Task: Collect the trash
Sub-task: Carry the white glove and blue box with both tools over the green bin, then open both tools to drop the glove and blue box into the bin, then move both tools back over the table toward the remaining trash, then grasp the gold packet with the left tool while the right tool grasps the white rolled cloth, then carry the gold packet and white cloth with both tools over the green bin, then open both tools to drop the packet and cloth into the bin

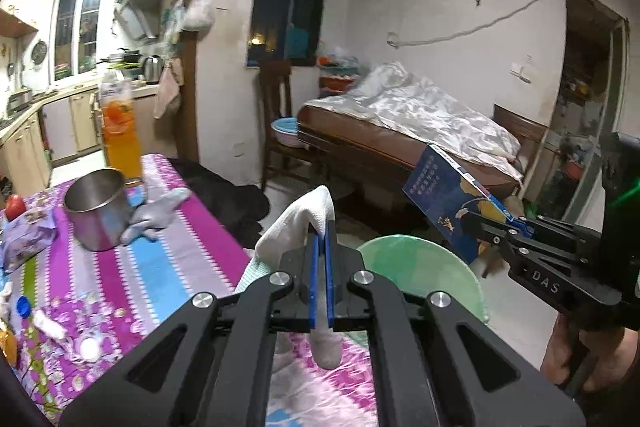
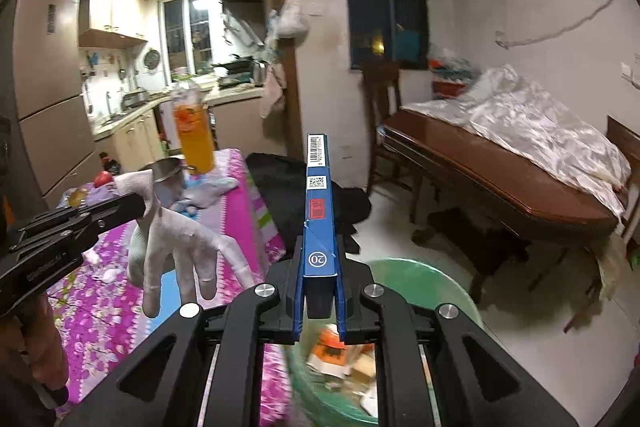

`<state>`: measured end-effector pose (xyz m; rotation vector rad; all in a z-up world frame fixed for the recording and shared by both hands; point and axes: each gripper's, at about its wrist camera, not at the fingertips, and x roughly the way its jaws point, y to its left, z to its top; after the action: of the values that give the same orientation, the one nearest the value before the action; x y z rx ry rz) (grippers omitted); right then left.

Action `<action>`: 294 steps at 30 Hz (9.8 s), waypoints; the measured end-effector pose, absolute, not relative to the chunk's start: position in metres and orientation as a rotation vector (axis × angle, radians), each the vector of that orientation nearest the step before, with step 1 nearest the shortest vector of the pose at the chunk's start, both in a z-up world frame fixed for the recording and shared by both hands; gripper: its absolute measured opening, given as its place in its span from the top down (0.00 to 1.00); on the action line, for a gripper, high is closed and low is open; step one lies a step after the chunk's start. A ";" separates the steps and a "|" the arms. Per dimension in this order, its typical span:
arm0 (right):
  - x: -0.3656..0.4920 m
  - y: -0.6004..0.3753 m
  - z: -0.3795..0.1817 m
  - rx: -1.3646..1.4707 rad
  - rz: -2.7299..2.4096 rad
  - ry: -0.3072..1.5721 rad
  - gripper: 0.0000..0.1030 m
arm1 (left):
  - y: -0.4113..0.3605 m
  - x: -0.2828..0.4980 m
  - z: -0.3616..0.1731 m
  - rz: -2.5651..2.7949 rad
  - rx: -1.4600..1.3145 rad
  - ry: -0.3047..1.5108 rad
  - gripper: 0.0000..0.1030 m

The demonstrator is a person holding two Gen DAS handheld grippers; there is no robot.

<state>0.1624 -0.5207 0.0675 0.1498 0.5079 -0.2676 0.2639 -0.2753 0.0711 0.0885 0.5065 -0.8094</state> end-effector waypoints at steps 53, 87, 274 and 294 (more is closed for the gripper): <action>0.183 -0.650 -0.048 0.393 -0.308 0.978 0.61 | -0.433 0.286 -0.005 -0.877 0.244 0.780 0.31; 0.156 -0.529 0.012 0.166 -0.251 0.526 0.05 | -0.269 0.316 -0.017 -0.606 0.255 0.752 0.27; 0.183 -0.674 -0.049 0.360 -0.338 0.880 0.74 | -0.426 0.298 -0.040 -0.759 0.268 0.924 0.67; 0.186 -0.668 -0.052 0.360 -0.325 0.880 0.74 | -0.431 0.296 -0.043 -0.746 0.276 0.939 0.65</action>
<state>0.1860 -0.6678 -0.0516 0.3598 0.8801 -0.3254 0.2962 -0.4310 -0.0431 0.2763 0.9387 -0.7465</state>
